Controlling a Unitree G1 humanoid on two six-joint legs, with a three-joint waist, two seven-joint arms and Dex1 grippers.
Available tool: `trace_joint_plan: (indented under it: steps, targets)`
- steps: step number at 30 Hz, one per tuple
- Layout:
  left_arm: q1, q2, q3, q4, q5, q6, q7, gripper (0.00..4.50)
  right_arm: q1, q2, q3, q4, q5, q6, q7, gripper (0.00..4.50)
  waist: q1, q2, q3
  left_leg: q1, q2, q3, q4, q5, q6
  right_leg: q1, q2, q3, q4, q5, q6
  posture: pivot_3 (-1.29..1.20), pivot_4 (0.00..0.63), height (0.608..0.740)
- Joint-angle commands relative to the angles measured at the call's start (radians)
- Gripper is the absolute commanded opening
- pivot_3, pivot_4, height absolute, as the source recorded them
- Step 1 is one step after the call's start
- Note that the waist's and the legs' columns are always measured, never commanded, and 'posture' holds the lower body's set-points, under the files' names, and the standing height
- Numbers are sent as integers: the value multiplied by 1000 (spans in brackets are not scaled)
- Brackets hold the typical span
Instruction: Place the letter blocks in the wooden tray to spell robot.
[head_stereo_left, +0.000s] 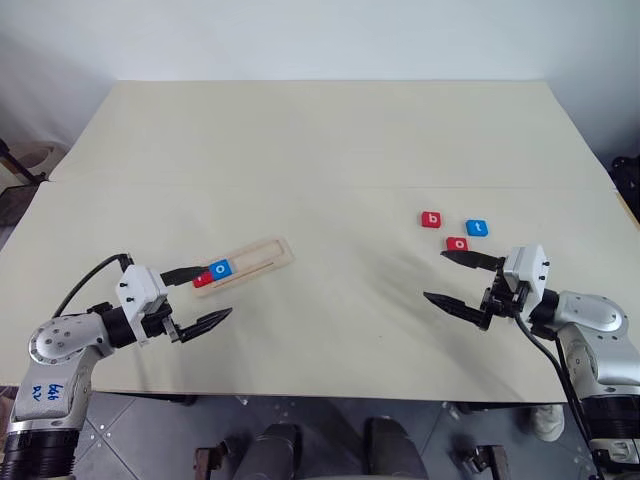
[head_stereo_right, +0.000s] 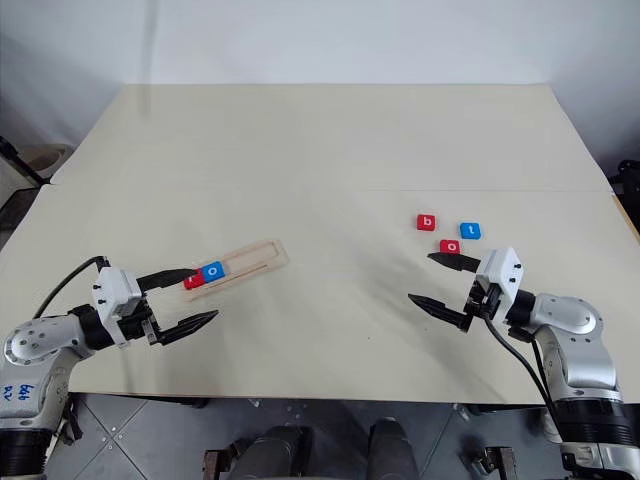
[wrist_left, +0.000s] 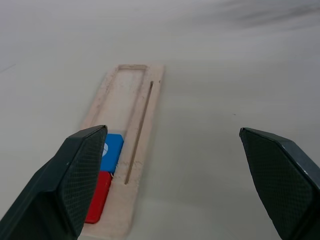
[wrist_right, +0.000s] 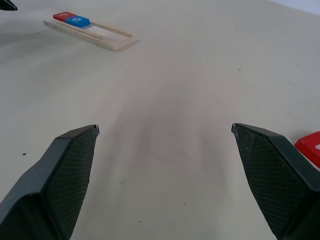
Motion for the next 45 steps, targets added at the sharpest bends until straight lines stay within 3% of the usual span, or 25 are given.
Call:
trace_joint_plan:
  steps: [1, 10, 19, 26, 33, 38, 45]
  targets:
    - [-6, 6, 12, 2, 5, -18, 7, 4500, -10, -6, -20, -29, 9, 2, -5, 4465, 0, 0, 0, 0, 0, 0, 0, 0, 0, 0, 0, 0, 0, 0, 0, 0, 150, 740]
    - [92, -5, 125, -47, -52, 26, 73, 4500, -27, 17, -10, -31, 39, 25, 24, 4465, -4, 0, 0, 0, 0, 0, 0, 0, 0, 0, 0, 0, 0, 0, 0, 0, 150, 740]
    - [310, -138, 323, -42, -65, 6, 251, 4500, -98, 160, 80, -191, 66, 36, -17, 4465, -1, 0, 0, 0, 2, 0, 0, -1, -1, 0, 2, 0, 0, 1, -1, 0, 150, 740]
    - [336, -156, 303, -26, -61, 0, 236, 4500, -88, 162, 114, -238, 53, 25, 15, 4465, 13, -1, 0, 0, 2, 0, 1, -1, -1, 1, 2, 0, -1, 1, -2, 0, 150, 740]
    - [181, -42, 232, 75, -42, 1, 131, 4500, -47, 73, 82, -255, 99, 86, 81, 4465, 23, 0, 0, 0, 4, 0, 1, -1, -1, 0, 3, -1, -1, 2, -3, 0, 150, 740]
    - [-42, 76, 82, 289, 30, -46, -46, 4500, -15, 17, 61, -262, 108, 117, 96, 4465, 20, 0, 0, 0, 4, 0, 1, -1, -2, 0, 4, -1, -1, 2, -4, 0, 150, 740]
    - [-324, 86, -76, 626, 156, -180, -139, 4500, -5, 12, 52, -271, 106, 123, 96, 4465, -2, 0, 0, 0, 4, 0, 0, -1, -2, -1, 4, -3, 0, 2, -3, 0, 150, 740]
